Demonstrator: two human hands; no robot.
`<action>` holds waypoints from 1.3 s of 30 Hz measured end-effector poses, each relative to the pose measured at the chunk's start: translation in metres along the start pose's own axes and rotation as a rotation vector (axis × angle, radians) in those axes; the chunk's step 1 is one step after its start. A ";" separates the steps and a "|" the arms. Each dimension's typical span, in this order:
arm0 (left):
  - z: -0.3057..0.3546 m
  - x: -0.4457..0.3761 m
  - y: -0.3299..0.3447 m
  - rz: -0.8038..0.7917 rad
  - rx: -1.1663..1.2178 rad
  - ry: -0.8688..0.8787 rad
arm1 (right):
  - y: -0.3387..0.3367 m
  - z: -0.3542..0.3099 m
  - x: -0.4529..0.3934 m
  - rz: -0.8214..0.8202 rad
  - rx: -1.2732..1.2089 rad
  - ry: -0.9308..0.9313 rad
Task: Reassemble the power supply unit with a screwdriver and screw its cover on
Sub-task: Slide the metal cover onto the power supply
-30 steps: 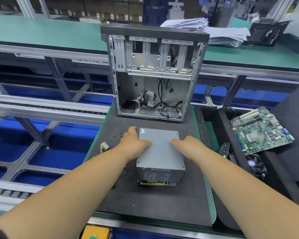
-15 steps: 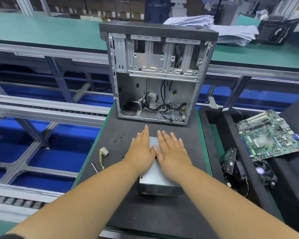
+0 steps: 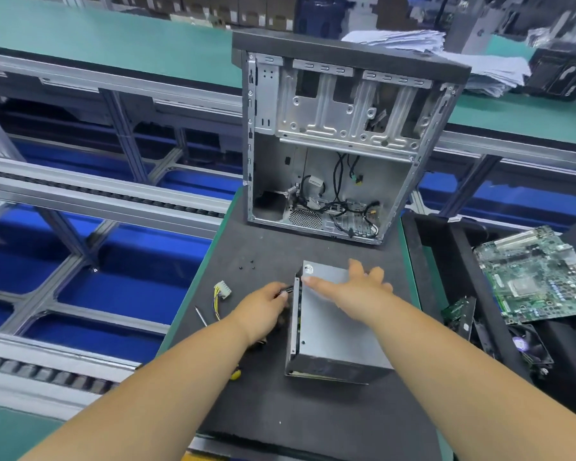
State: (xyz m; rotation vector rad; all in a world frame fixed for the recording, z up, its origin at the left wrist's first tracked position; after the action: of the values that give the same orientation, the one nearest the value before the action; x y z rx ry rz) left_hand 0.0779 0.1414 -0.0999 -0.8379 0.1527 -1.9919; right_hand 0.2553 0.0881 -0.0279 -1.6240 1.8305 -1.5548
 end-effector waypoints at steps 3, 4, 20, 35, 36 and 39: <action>-0.002 0.002 -0.001 0.021 -0.004 0.051 | 0.008 -0.014 0.000 0.001 0.065 0.047; -0.002 0.003 -0.002 0.016 0.009 0.060 | 0.009 -0.015 0.000 0.011 0.086 0.067; 0.002 -0.004 -0.001 -0.195 0.221 0.092 | 0.010 -0.020 0.008 0.413 0.150 0.051; -0.021 -0.013 0.002 -0.239 0.267 -0.032 | -0.018 0.043 -0.009 0.344 0.195 0.128; -0.021 -0.013 0.003 -0.239 0.275 -0.038 | -0.018 0.041 -0.011 0.335 0.208 0.129; -0.021 -0.013 0.003 -0.243 0.289 -0.043 | -0.016 0.034 -0.015 0.331 0.242 0.106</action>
State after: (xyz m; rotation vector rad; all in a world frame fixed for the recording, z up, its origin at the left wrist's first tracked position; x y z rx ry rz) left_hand 0.0715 0.1463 -0.1232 -0.7373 -0.2684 -2.1532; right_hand 0.2948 0.0857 -0.0351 -1.0900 1.7698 -1.6571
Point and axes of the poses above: each hand's wrist, its own x-axis away from the middle knuckle, its own y-axis out of the palm, z = x × y, the point moved 7 cm from there along -x, towards the middle knuckle, and after that the axes turned 10 degrees about -y, right-handed, at the moved point
